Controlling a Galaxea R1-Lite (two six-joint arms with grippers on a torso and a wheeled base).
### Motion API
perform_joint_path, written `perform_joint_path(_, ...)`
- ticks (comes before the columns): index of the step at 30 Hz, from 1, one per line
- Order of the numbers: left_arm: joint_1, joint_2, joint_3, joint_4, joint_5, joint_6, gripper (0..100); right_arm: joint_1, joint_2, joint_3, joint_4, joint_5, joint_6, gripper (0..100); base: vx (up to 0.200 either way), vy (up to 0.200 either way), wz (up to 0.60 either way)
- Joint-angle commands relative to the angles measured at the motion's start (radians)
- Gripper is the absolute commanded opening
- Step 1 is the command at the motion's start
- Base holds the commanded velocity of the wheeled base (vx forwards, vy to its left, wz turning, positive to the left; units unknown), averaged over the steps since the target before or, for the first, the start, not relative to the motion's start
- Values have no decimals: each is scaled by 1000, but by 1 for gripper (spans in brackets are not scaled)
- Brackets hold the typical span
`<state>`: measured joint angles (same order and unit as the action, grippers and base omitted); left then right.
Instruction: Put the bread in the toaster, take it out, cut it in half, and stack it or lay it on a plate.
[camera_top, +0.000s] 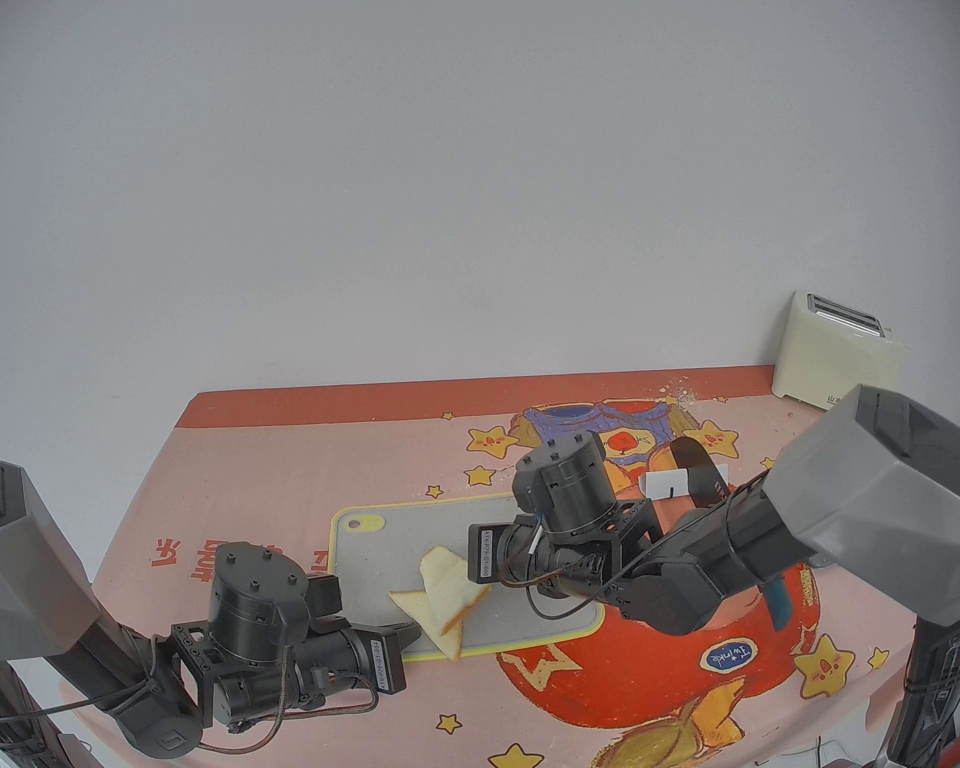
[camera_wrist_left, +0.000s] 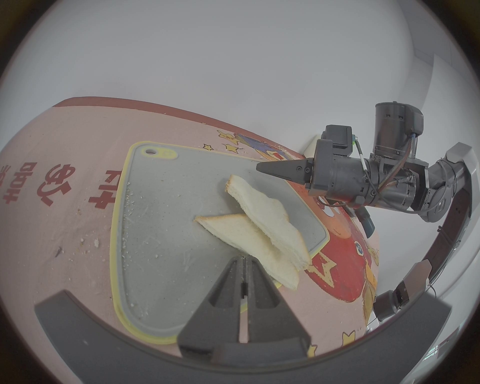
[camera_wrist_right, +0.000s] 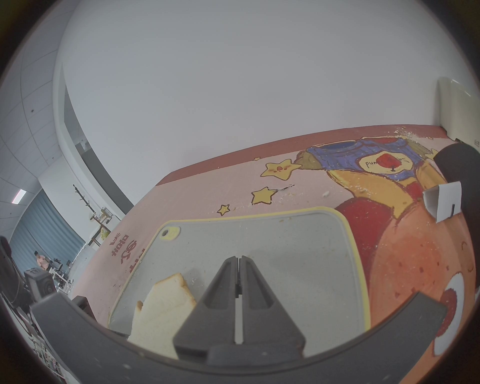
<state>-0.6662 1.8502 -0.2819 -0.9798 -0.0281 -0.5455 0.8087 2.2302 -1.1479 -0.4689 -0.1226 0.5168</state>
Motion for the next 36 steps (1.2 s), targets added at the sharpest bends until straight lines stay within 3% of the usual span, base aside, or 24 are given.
perform_joint_path(1,0,6,-2,4,0,-1,0,9,11,-4,1,15,0,0,0,0,0)
perform_joint_path(9,48,7,-20,3,0,1,0,35,0,-9,46,23,6,0,0,0,0)
perform_joint_path(21,45,7,-36,3,-1,1,0,55,-23,-24,47,18,14,0,0,0,0)
perform_joint_path(27,45,-8,0,1,-1,-1,0,18,-63,19,38,-12,11,0,0,0,0)
perform_joint_path(36,45,-89,56,4,-9,-1,0,-29,-135,108,46,-14,11,0,0,0,0)
